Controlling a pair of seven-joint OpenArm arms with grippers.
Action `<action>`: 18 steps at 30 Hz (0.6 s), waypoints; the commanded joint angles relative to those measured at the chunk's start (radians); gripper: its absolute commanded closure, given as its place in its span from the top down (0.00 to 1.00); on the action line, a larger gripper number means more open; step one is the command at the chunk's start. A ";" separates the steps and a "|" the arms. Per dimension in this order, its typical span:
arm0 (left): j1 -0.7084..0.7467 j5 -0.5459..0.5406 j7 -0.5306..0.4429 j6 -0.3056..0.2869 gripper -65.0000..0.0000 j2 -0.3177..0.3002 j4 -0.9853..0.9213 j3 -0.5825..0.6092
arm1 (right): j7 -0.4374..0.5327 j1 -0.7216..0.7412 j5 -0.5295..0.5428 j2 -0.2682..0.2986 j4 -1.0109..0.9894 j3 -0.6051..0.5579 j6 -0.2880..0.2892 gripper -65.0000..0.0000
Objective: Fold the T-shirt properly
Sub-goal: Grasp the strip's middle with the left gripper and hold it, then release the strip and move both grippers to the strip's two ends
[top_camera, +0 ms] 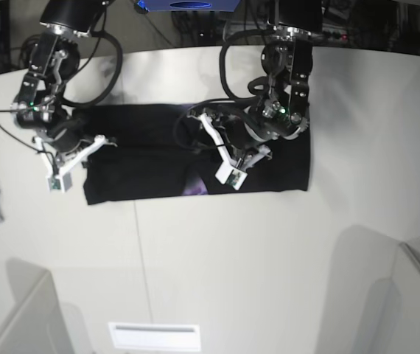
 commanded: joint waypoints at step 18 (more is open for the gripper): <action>0.164 -0.011 -0.025 -0.080 0.00 -0.213 0.216 -0.660 | -0.134 0.159 0.013 0.002 -0.099 0.014 0.007 0.48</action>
